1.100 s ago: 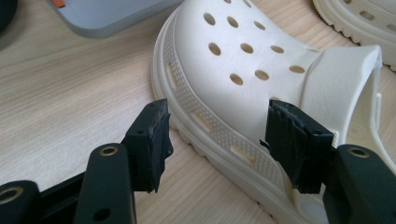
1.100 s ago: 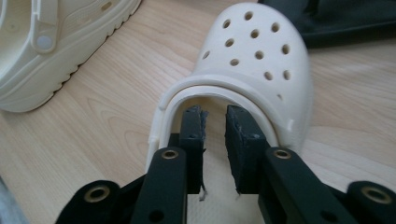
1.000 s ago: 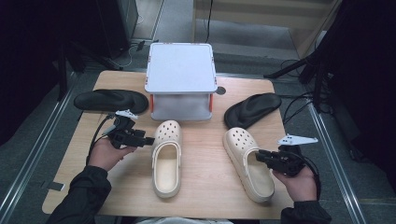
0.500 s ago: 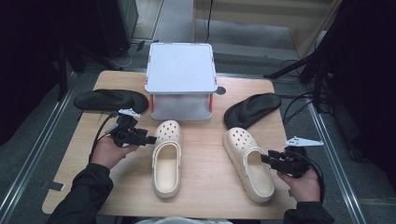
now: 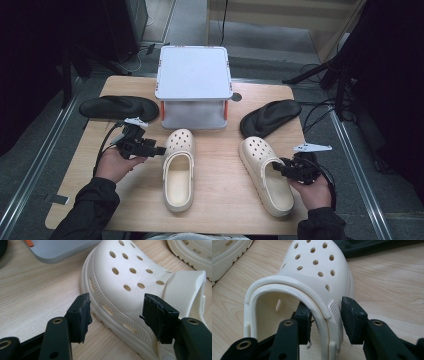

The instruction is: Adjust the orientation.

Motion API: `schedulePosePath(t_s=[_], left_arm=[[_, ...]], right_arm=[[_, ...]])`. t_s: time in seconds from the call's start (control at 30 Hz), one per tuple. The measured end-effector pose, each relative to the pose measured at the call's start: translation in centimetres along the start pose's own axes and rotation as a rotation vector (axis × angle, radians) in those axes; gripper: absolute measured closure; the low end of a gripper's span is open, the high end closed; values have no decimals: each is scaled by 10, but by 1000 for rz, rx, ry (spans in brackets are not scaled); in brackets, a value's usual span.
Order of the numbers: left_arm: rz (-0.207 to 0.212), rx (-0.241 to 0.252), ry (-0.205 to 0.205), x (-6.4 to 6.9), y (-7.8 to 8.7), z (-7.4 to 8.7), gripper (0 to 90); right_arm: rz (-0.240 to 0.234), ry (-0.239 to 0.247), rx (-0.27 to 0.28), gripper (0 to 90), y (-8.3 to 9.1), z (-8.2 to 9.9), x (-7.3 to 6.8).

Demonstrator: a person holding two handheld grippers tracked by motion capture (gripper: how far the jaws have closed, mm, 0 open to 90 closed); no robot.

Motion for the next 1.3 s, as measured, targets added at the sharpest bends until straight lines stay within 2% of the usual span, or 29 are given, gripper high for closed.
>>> schedulePosePath(t_s=[0.17,0.33,0.5,0.6,0.77,0.93,1.1,1.2,1.3], left_arm=[[0,3,4,0,1,1,397],[-1,6,2,0,1,1,397],[-3,10,5,-1,2,1,397],[-3,14,9,-1,2,1,397],[-3,18,11,0,3,2,398],[-7,21,22,-1,5,6,405],[-15,25,5,1,9,10,448],[-3,20,11,3,11,13,492],[66,11,62,4,14,13,628]], right_arm=[[-3,4,1,662,1,-1,1],[35,12,13,725,5,-3,2],[35,-14,31,754,9,-11,0],[32,-38,30,755,11,-17,-6],[34,-12,46,757,11,-28,-21],[7,-10,57,758,7,-40,-34],[-3,23,48,758,-3,-52,-50],[-8,33,40,757,-8,-58,-57],[-15,46,34,757,-14,-63,-63]])
Point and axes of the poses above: each handheld gripper's, and its own axes: y roughly backward along the jaws, z roughly out of its underside, x roughly to its right, the point moved 1 cm from there along -y, roughly forward along the jaws, and after that the axes turned 3 degrees about -y, right-handed, at the moved point
